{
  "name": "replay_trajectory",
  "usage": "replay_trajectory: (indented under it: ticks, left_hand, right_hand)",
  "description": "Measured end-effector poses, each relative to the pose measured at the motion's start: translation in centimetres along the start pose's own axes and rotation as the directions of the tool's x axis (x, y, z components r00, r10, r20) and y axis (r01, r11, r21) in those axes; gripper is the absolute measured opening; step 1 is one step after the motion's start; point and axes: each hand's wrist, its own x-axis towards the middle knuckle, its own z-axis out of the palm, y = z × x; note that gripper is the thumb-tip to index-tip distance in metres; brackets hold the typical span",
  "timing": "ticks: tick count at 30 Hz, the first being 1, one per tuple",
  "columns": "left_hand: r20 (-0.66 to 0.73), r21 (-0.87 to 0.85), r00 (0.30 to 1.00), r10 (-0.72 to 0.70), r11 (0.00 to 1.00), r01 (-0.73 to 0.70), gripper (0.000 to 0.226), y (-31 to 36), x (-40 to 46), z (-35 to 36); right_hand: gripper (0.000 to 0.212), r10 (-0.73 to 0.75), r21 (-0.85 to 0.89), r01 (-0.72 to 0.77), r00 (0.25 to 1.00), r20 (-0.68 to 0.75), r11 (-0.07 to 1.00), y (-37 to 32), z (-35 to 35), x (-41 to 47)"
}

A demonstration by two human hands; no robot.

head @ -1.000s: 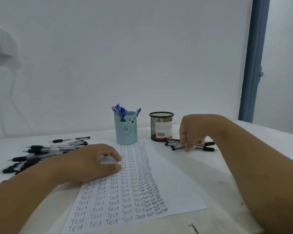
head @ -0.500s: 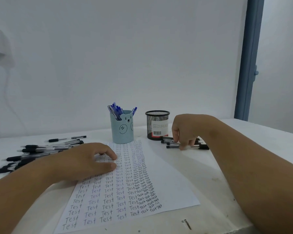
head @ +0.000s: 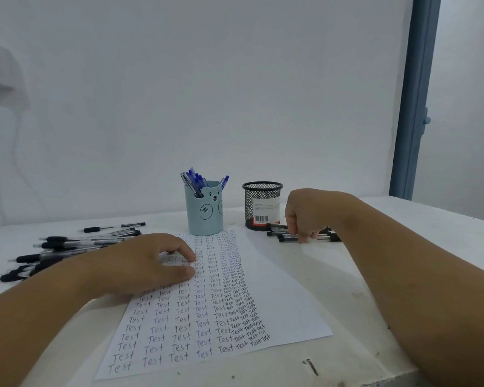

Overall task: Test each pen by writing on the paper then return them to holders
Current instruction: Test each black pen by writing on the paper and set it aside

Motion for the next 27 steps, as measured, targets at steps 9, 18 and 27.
replay_trajectory:
  ticks: [9,18,27]
  left_hand:
    - [-0.013,-0.022,1.0,0.005,1.0,-0.006,0.027,-0.1,0.0,-0.3]
    - [-0.28,-0.044,0.959,0.047,0.997,-0.061,0.002,-1.1,-1.0,-3.7]
    - [0.036,0.122,0.994,-0.105,0.988,0.1,0.018,-3.8,-3.9,-7.8]
  right_hand:
    - [0.023,-0.136,0.011,0.14,0.977,-0.166,0.99,-1.9,-0.4,-0.7]
    - [0.009,-0.55,0.109,0.605,0.774,-0.313,0.789,-9.1,2.9,-1.4]
    - [0.018,-0.689,0.06,0.732,0.662,-0.294,0.678,-12.7,5.0,-2.9]
